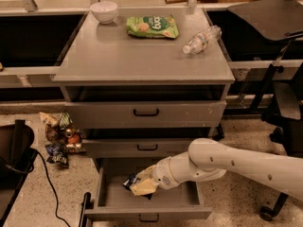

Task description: Place rxbar blueberry into bottom drawer

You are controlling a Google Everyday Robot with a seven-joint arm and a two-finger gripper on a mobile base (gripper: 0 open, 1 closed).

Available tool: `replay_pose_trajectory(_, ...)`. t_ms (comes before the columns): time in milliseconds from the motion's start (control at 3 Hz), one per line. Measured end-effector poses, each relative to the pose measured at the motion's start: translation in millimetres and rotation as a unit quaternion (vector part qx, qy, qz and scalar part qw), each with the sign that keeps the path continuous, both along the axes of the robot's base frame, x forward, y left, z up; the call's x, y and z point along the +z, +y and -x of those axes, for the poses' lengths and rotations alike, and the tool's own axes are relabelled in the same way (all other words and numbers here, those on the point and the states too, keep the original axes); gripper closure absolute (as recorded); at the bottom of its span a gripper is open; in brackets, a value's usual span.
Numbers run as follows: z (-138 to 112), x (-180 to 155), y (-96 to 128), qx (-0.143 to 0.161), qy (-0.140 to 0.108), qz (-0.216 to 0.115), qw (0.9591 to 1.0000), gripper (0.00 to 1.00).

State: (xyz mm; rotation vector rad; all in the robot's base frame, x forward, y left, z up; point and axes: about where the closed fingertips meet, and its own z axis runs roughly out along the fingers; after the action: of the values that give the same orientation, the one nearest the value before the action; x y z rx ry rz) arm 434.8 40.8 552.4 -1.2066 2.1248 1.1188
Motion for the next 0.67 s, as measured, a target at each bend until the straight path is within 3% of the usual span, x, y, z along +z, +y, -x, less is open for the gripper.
replay_pose_trajectory(333, 5, -59, -9, 0.002, 0.013, 0.027, 0.9995, 1.0)
replay_pose_trajectory(667, 2, -119, -25, -0.006, 0.02, 0.034, 0.9992, 1.0)
